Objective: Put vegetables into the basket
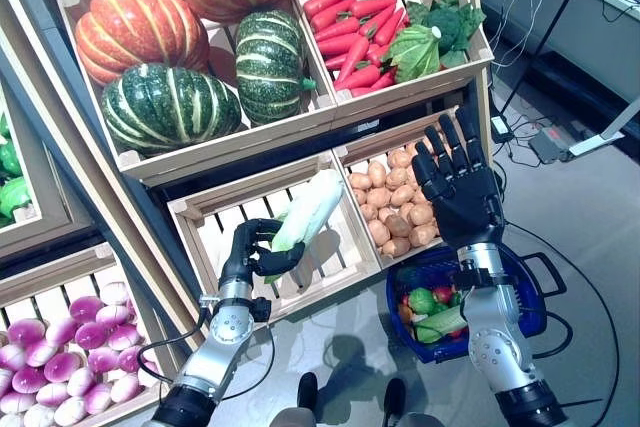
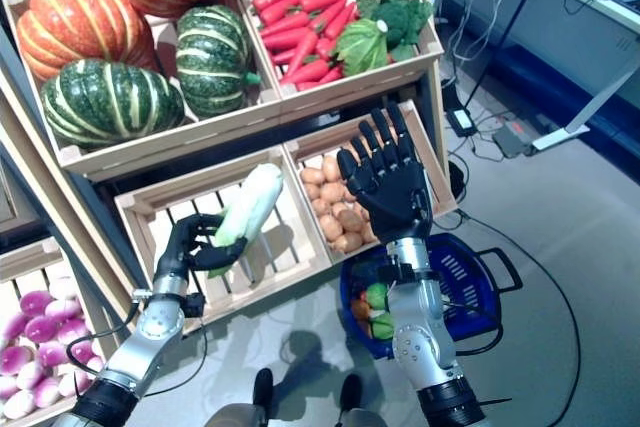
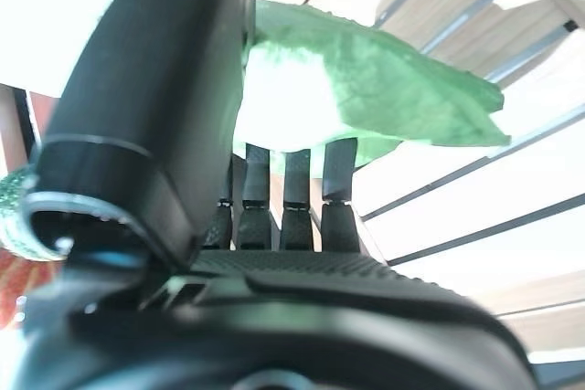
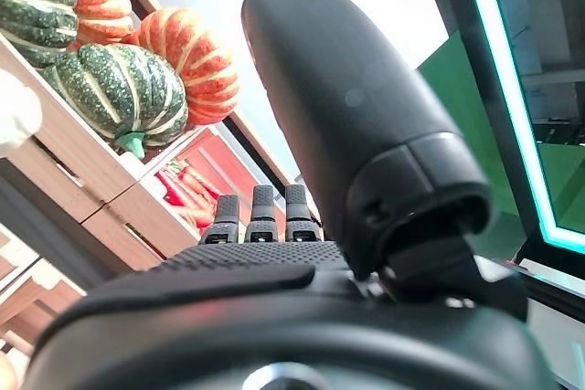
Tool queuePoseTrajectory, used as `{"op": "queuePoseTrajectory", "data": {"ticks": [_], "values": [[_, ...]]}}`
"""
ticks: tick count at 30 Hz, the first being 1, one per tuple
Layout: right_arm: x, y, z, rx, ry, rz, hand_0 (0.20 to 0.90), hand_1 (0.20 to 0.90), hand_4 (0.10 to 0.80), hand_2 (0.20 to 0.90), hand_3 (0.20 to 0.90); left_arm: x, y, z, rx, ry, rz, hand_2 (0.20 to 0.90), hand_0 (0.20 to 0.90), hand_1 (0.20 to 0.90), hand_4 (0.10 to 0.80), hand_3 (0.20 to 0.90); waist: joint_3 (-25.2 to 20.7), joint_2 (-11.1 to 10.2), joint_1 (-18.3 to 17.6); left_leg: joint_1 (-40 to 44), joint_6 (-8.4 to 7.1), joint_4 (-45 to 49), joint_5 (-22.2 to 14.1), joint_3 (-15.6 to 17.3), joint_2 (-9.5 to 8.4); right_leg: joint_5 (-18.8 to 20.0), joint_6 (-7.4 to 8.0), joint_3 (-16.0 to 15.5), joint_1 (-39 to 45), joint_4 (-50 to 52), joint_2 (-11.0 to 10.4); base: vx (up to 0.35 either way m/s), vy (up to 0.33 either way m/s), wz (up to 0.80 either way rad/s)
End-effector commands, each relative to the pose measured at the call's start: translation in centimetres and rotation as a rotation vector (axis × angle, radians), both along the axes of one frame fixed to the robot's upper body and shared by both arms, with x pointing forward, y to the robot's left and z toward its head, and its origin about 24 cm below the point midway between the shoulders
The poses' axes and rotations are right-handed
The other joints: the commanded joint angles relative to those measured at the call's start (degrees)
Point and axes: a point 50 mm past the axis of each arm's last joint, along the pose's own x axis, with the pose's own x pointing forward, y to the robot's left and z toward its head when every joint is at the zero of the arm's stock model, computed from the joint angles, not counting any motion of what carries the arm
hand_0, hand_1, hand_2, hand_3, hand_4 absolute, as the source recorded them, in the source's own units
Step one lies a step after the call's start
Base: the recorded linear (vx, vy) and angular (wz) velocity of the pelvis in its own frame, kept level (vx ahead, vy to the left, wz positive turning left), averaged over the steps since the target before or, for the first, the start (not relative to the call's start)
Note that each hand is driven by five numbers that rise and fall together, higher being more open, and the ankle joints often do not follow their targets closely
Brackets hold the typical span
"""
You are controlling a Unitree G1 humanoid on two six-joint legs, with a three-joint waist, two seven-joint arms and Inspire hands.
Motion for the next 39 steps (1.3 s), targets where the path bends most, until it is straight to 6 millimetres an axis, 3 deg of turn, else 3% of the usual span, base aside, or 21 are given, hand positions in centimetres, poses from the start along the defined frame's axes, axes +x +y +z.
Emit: {"op": "queuePoseTrajectory", "data": {"ticks": [1, 27, 39], "values": [[-0.1, 0.5, 2.5, 0.084, -0.147, 0.012, 0.900, 0.900, 0.800, 0.900, 0.900, 2.3, -1.0, 6.0, 0.046, -0.302, -0.089, 0.300, 0.300, 0.300, 0.400, 0.300, -5.43, -1.69, 0.40, 1.81, -1.81, 0.09, -5.61, -0.58, 0.70, -1.95, 3.35, 0.43, 3.87, 0.09, -4.19, 0.000, 0.000, 0.00], [0.2, 3.5, -2.1, 0.059, 0.111, 0.302, 0.900, 0.900, 0.800, 0.900, 0.900, 1.8, -2.0, 7.1, 0.153, -0.399, -0.193, 0.300, 0.300, 0.300, 0.400, 0.300, -5.95, -2.50, 0.66, 2.01, -1.93, 0.09, -5.63, -0.69, 0.90, -1.84, 3.70, 0.86, 3.98, 0.09, -4.53, 0.000, 0.000, 0.00], [-0.1, 5.2, -2.3, 0.040, 0.094, 0.483, 0.900, 0.900, 0.800, 0.900, 0.900, 1.7, -3.0, 6.4, 0.139, -0.345, -0.326, 0.300, 0.300, 0.300, 0.400, 0.300, -6.36, -2.83, 0.92, 2.35, -1.97, 0.09, -5.75, -0.87, 0.92, -1.86, 3.87, 0.89, 4.24, 0.09, -4.55, 0.000, 0.000, 0.00]]}}
